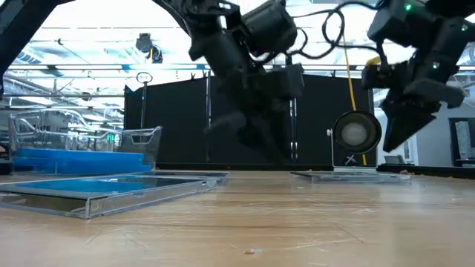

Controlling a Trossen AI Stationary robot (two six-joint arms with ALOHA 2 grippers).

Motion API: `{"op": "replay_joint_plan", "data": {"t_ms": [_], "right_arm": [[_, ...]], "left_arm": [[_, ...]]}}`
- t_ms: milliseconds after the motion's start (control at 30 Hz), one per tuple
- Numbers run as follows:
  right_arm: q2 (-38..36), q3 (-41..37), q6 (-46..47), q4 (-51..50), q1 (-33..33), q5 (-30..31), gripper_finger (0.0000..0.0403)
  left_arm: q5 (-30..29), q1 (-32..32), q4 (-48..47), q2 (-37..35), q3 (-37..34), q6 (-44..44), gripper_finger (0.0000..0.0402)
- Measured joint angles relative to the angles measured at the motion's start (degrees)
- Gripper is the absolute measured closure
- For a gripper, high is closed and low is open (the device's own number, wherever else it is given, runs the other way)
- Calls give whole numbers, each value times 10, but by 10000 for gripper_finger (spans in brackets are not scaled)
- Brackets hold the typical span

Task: Pick & place jewel cases by type
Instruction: Put the top black CD case into the bottom transparent bin

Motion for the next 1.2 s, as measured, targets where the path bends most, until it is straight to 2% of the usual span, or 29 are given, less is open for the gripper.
{"op": "replay_joint_plan", "data": {"t_ms": [100,233,367,533,833,1000,1200], "right_arm": [[28,0,4,-5,-3,-2,387],[68,0,15,-10,-3,-4,387],[104,0,18,-4,-3,-20,387],[145,1,15,20,-3,-18,387],[151,0,15,30,-3,-18,387],[146,0,14,29,-3,-18,387],[146,-1,15,27,-3,-17,387]], "left_arm": [[-6,4,30,31,0,-6,280],[-44,2,80,62,3,9,280],[-83,1,121,73,2,33,280],[-100,4,170,74,-1,66,280],[-178,-8,234,79,-3,199,279],[-181,-21,234,76,-4,216,279],[-146,-36,214,56,-5,210,279]]}}
